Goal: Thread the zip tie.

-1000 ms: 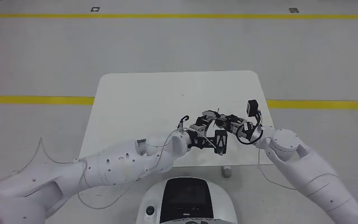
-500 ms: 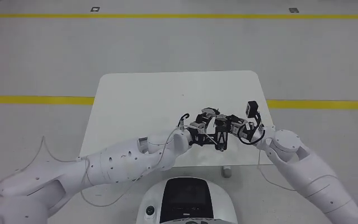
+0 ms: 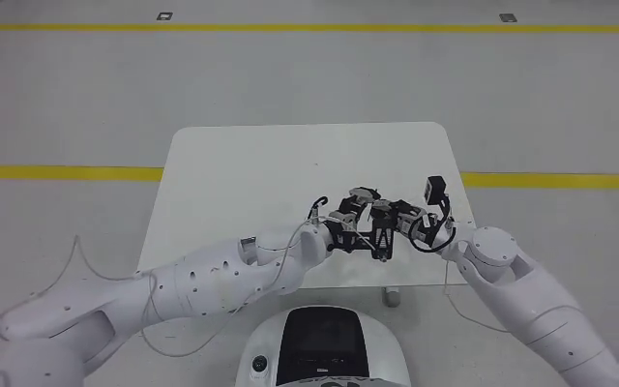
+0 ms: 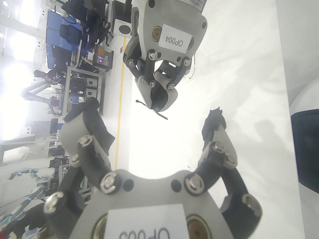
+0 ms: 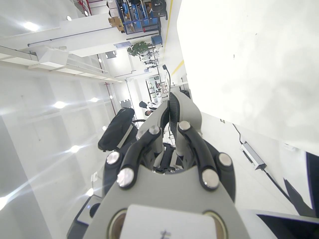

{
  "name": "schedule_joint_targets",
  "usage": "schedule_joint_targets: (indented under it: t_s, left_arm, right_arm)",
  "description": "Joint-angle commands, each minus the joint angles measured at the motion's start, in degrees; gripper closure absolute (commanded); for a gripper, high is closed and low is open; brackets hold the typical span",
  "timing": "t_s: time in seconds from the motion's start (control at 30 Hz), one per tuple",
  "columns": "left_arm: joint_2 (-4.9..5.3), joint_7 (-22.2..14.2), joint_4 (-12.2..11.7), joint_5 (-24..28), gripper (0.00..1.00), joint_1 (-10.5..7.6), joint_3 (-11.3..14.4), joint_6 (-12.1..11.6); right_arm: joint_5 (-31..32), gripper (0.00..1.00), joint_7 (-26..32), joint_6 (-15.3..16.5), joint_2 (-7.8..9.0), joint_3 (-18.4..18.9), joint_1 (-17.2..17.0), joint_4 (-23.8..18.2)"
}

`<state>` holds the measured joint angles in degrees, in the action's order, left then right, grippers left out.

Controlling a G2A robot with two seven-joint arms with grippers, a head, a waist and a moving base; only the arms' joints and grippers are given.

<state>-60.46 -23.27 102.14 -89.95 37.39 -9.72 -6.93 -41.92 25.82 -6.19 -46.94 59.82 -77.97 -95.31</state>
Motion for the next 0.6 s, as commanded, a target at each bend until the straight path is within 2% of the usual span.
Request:
schedule_joint_targets:
  t_s: [0.0,0.03,0.1,0.57]
  left_arm:
    - [-0.14,-0.16,-0.20,0.00,0.51,0.00,-0.02,-0.18]
    - [-0.19,-0.20,-0.31,0.00,0.52,0.02,-0.02,-0.18]
    - [-0.31,-0.35,-0.49,0.00,0.62,0.01,-0.02,-0.28]
    - [-0.83,-0.41,-1.33,0.00,0.62,-0.06,-0.02,-0.58]
  right_arm:
    - [0.02,1.00,-0.13,0.13,-0.13,0.36,-0.21,0.03]
    - [0.03,1.00,-0.14,0.19,-0.19,0.57,-0.33,0.04]
    - [0.08,1.00,-0.13,0.24,-0.30,1.08,-0.63,0.03]
    - [1.35,1.00,0.67,-0.53,-1.27,2.82,-1.65,-0.54]
